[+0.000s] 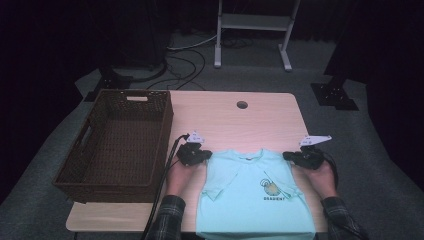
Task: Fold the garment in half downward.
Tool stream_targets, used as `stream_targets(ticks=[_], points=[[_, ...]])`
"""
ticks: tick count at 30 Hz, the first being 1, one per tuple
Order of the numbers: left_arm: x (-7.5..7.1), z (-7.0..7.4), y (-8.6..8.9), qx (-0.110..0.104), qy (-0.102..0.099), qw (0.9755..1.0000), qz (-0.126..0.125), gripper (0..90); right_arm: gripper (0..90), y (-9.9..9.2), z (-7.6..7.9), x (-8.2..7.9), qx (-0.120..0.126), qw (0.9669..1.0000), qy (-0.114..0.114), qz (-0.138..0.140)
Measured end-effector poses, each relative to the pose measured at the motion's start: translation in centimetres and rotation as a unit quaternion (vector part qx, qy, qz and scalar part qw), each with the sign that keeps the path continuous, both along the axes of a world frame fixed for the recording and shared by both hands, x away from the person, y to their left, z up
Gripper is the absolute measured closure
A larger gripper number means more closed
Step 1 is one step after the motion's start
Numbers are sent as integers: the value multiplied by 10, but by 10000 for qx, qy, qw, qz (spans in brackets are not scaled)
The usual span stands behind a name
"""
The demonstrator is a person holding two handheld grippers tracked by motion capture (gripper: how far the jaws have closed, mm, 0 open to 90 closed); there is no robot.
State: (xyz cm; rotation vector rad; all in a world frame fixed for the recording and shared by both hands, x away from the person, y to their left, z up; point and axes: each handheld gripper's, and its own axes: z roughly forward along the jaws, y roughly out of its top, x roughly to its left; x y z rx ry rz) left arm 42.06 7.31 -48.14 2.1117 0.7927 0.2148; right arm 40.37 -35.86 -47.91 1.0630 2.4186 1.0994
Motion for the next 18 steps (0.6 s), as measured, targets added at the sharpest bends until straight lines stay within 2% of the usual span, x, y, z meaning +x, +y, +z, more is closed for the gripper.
stream_targets(ticks=[6, 11, 14, 18], points=[[16, 0, 1, -109, 134, 9997, 191, 865, 859, 2, 2, 18, -37, 9999, 62, -106], [28, 2, 1, 41, 116, 9996, 263, 866, 859, 3, 1, 32, 22, 9996, 90, -266], [35, 3, 2, 63, 102, 9995, 309, 866, 859, 3, 0, 40, 129, 9991, 92, -390], [44, 4, 2, 119, 79, 9992, 367, 867, 860, 4, 0, 51, 140, 9987, 122, -481]])
